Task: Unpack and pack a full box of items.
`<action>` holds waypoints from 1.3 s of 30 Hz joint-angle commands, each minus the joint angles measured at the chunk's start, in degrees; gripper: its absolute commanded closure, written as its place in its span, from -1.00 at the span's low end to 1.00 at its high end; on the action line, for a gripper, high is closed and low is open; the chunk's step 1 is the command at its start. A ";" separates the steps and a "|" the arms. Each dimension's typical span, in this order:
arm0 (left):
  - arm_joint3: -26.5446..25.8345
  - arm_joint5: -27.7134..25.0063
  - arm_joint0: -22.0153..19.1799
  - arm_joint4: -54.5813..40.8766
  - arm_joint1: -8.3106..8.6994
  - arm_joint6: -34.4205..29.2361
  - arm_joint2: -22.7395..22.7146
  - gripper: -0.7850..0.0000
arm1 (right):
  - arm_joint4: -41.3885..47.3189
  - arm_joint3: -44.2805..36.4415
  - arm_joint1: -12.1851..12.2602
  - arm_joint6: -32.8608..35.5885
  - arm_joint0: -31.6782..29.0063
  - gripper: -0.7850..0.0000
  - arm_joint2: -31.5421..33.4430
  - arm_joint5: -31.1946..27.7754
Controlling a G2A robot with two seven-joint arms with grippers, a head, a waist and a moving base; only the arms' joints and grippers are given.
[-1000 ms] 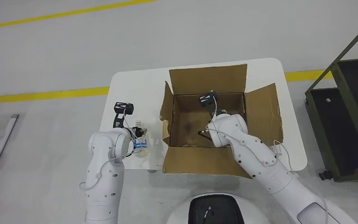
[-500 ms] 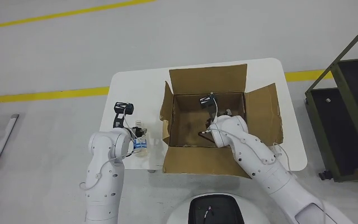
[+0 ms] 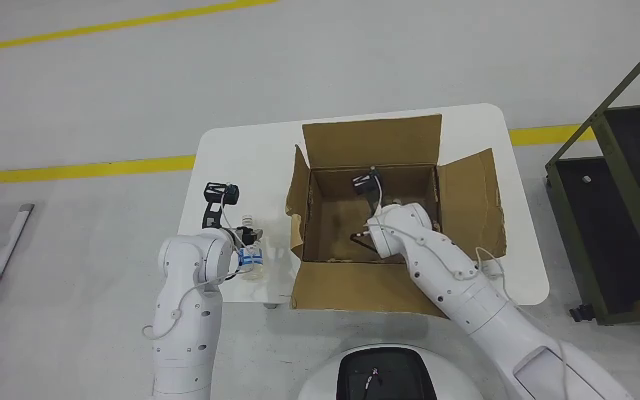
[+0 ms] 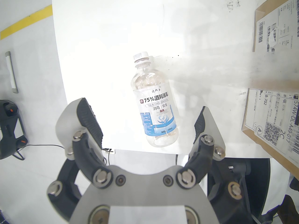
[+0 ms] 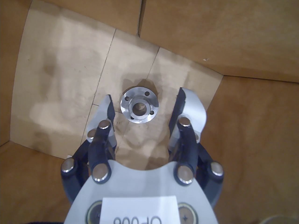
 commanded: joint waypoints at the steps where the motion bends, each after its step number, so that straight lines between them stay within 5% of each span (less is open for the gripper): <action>1: 0.00 0.00 0.00 0.00 0.00 0.00 0.00 -1.00 | -0.18 0.51 -0.27 0.01 0.36 -0.15 -0.32 0.02; 6: 0.00 0.00 0.00 0.00 0.00 0.00 0.00 -1.00 | -0.80 1.67 -0.89 0.31 0.83 0.02 -0.90 0.47; 19: 0.00 0.00 0.00 0.00 0.00 0.00 0.00 -1.00 | -1.05 5.32 -1.98 0.55 1.35 -0.11 -0.68 -0.21; 39: 0.00 0.00 0.00 0.00 0.00 0.00 0.00 -1.00 | -0.71 8.37 -3.28 -0.35 1.79 0.13 0.51 -1.19</action>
